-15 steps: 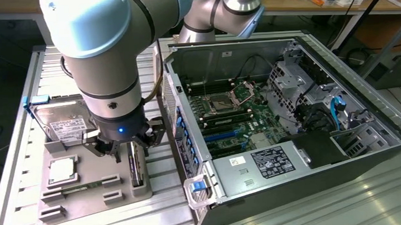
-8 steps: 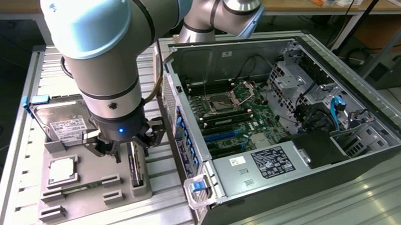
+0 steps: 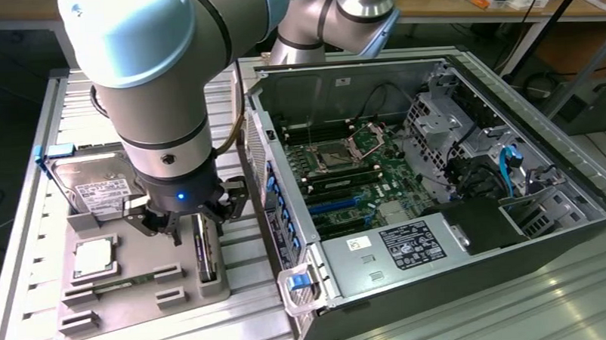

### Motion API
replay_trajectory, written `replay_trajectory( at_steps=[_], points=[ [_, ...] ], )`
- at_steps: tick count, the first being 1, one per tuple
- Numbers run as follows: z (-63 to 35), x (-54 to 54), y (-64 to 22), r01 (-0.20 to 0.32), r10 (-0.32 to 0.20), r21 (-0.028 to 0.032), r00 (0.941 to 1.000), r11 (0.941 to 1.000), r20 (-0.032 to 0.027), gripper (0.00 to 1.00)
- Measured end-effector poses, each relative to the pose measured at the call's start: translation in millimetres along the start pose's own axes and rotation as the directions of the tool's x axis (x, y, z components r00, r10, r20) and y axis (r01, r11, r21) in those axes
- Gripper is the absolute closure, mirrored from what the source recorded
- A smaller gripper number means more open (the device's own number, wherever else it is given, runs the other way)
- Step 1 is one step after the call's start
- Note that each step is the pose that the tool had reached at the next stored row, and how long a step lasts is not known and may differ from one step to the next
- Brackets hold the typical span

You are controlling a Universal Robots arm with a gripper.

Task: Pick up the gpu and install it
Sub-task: 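Pick up the gpu and move the gpu toward the slot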

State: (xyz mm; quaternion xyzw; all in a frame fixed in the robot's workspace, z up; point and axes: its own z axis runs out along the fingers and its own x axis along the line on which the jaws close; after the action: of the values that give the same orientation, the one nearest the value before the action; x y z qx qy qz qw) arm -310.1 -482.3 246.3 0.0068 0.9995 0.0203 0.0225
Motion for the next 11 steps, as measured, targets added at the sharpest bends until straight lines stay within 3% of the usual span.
replay_trajectory(
  at_steps=[11],
  points=[
    [0.0, 0.0, 0.0, 0.000, 0.000, 0.0000, 1.0000, 1.0000, 0.0000, 0.41]
  ],
)
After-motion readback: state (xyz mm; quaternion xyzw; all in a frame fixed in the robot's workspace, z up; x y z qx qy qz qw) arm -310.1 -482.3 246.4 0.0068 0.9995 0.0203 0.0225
